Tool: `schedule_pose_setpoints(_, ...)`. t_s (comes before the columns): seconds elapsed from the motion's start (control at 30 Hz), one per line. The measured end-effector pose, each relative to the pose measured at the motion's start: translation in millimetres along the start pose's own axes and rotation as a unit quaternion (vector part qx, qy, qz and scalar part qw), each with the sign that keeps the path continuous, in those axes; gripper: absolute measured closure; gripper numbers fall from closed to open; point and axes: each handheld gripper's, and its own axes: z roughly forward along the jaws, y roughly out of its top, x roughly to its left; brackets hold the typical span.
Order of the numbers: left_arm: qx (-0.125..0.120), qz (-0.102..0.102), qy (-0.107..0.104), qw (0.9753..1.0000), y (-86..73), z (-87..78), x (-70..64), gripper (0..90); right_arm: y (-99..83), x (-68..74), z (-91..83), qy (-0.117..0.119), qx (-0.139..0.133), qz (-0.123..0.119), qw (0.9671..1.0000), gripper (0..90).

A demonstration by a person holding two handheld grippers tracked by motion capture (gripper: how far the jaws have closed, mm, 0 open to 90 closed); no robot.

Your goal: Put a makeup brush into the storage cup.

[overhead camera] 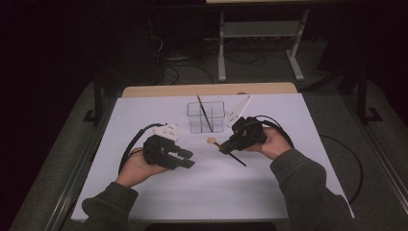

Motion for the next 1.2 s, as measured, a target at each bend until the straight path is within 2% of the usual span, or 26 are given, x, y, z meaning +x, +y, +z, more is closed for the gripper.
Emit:
schedule_pose_setpoints(0.07,-0.001,-0.001,0.005,1.0000,-3.5,-0.8,-0.4,61.3,2.0,-4.3,-1.8,-0.004,-0.004,-0.004,1.0000,82.7)
schedule_pose_setpoints(0.13,0.000,-0.005,0.008,1.0000,-7.3,-0.7,-0.9,60.4,3.7,-7.3,-4.4,-0.003,-0.004,0.007,1.0000,82.8)
schedule_pose_setpoints(0.23,-0.002,-0.008,0.015,0.9999,-13.5,-0.3,-2.3,58.8,6.3,-13.8,-7.6,-0.007,-0.014,0.006,0.9999,82.7)
schedule_pose_setpoints(0.3,-0.001,-0.009,0.018,0.9998,-17.6,0.6,-3.6,58.3,7.9,-16.1,-10.1,-0.008,-0.011,0.021,0.9997,82.8)
schedule_pose_setpoints(0.47,-0.011,-0.014,0.026,0.9995,-28.1,3.7,-7.5,56.8,12.4,-25.8,-14.8,-0.016,-0.027,0.014,0.9994,82.8)
schedule_pose_setpoints(0.63,-0.007,-0.014,0.035,0.9993,-34.6,3.9,-9.7,55.6,15.8,-34.7,-18.3,-0.020,-0.031,0.010,0.9993,82.8)
schedule_pose_setpoints(0.7,-0.007,-0.016,0.039,0.9991,-36.7,3.7,-10.6,54.8,16.5,-36.6,-20.3,-0.018,-0.033,0.021,0.9991,82.8)
schedule_pose_setpoints(0.77,-0.011,-0.017,0.047,0.9987,-40.2,4.4,-10.7,52.3,17.4,-40.0,-21.2,-0.019,-0.040,0.019,0.9989,82.8)
schedule_pose_setpoints(0.83,-0.004,-0.013,0.052,0.9985,-43.7,4.1,-9.6,51.5,18.4,-41.9,-22.2,-0.020,-0.039,0.023,0.9988,82.8)
schedule_pose_setpoints(0.87,0.000,-0.011,0.055,0.9984,-45.4,4.1,-8.9,51.1,19.2,-43.9,-22.3,-0.022,-0.040,0.016,0.9988,82.8)
schedule_pose_setpoints(0.97,0.003,-0.014,0.060,0.9981,-49.7,4.3,-8.4,50.1,21.5,-45.8,-24.5,-0.025,-0.038,0.025,0.9986,82.8)
schedule_pose_setpoints(1.03,-0.002,-0.019,0.064,0.9978,-52.5,4.8,-8.6,49.0,23.3,-48.6,-25.5,-0.028,-0.042,0.022,0.9985,82.8)
schedule_pose_setpoints(1.2,-0.008,-0.024,0.068,0.9974,-59.7,3.7,-7.3,48.2,27.6,-52.8,-28.0,-0.031,-0.041,0.035,0.9981,82.8)
